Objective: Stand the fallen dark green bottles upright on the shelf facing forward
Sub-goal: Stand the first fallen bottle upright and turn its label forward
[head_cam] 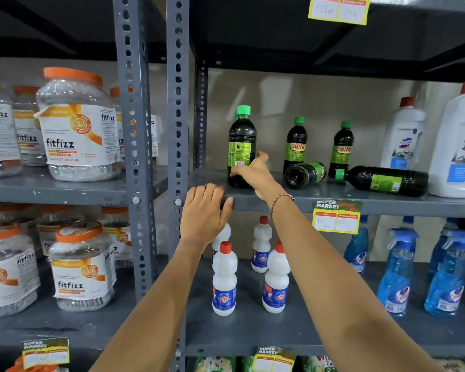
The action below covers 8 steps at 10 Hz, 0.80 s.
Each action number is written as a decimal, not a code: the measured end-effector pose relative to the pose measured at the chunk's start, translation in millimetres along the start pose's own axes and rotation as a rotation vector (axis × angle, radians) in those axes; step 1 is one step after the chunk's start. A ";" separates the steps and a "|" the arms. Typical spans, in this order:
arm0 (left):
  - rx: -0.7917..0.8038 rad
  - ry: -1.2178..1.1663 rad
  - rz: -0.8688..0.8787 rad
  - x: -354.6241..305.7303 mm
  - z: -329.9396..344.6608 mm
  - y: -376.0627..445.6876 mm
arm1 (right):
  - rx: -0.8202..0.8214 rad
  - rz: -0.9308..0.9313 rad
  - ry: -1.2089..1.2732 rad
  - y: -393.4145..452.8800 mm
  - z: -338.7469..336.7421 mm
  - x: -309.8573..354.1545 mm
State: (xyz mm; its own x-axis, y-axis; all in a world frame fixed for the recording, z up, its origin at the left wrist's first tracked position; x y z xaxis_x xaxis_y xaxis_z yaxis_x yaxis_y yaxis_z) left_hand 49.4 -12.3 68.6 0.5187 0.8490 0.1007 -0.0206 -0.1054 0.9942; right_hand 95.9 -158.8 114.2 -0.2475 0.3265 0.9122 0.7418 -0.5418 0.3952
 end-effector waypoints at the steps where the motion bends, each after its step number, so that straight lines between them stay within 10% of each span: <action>1: 0.007 0.001 -0.007 0.2 -0.2 -0.7 | 0.012 0.016 -0.033 -0.3 1.3 -3.1; 8: -0.010 -0.006 -0.012 0.0 -2.4 0.1 | -0.135 -0.085 -0.261 4.4 -7.9 -4.0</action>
State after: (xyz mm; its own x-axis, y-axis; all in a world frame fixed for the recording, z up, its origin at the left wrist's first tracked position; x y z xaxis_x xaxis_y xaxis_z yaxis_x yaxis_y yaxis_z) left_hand 47.4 -11.0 68.8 0.5241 0.8471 0.0885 -0.0225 -0.0901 0.9957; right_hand 95.3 -168.6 113.1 -0.1233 0.5536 0.8236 0.6314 -0.5965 0.4954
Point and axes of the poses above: each hand's wrist, its own y-axis towards the middle knuckle, its own z-axis out of the palm, x = y × z, the point moved 9 cm from there along y, towards the middle knuckle, and after that the axes turned 14 degrees about -x, right-handed, at the moved point
